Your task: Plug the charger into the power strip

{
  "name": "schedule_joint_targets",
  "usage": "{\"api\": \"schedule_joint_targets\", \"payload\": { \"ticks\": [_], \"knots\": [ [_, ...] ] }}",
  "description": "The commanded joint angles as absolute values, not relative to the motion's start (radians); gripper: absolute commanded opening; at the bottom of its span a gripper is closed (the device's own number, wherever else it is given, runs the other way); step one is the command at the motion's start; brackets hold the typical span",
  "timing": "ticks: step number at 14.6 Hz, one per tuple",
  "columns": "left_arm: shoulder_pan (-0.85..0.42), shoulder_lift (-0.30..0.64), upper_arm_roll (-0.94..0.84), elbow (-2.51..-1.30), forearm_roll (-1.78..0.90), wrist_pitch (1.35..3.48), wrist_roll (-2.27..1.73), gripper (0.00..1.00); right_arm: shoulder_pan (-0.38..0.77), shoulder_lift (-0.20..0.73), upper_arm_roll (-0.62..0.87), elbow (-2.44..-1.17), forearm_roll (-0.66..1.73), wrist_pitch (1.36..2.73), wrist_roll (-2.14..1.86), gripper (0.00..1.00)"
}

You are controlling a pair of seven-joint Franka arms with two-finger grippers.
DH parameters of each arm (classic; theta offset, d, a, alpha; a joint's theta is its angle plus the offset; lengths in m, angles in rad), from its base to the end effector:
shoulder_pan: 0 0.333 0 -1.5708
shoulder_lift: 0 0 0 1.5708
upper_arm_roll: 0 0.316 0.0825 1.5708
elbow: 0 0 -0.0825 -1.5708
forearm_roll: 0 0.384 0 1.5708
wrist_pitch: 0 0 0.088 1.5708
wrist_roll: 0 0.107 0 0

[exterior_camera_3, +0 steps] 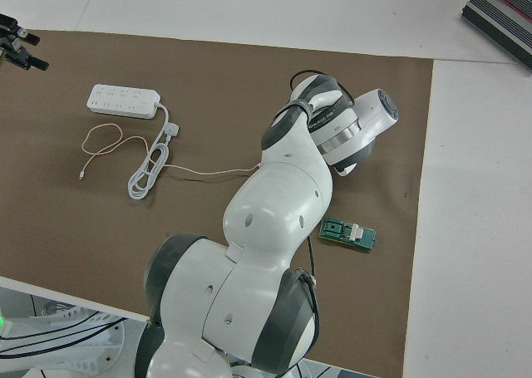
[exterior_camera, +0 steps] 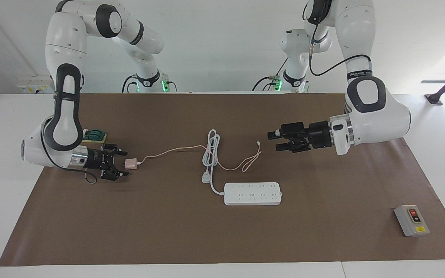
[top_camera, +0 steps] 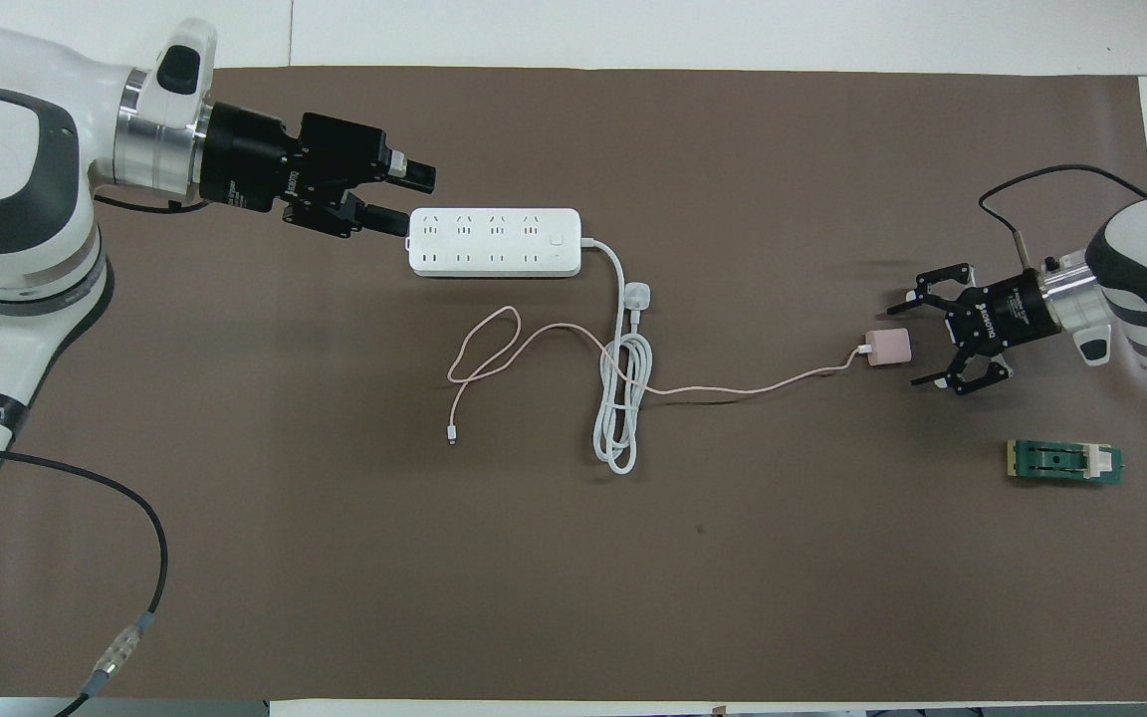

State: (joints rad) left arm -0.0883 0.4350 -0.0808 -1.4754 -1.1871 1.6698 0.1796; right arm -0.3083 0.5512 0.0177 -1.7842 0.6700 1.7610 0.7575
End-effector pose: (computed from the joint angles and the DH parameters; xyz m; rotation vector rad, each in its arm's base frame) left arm 0.6550 -0.1939 0.4713 1.9372 -0.0477 -0.2261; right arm 0.5896 -0.1196 0.2294 -1.9494 1.6073 0.9072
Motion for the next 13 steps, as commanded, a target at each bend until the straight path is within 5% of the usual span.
{"api": "schedule_joint_targets", "payload": {
  "ticks": [1,3,8,13],
  "knots": [
    [-0.095,0.446,-0.074,-1.561,-1.327,1.715,0.351,1.00,-0.316,0.546,0.026,-1.821,0.718,1.792,0.713,1.00],
    [-0.103,0.446,-0.074,-1.644,-1.422,1.740,0.470,1.00,-0.313,0.546,0.026,-1.821,0.719,1.796,0.713,0.94],
    [-0.132,0.402,-0.072,-1.860,-1.571,1.790,0.673,1.00,-0.307,0.546,0.026,-1.822,0.753,1.799,0.701,0.04],
    [-0.132,0.383,-0.074,-1.976,-1.660,1.761,0.741,1.00,-0.301,0.539,0.026,-1.804,0.756,1.790,0.703,0.00]
  ]
}}
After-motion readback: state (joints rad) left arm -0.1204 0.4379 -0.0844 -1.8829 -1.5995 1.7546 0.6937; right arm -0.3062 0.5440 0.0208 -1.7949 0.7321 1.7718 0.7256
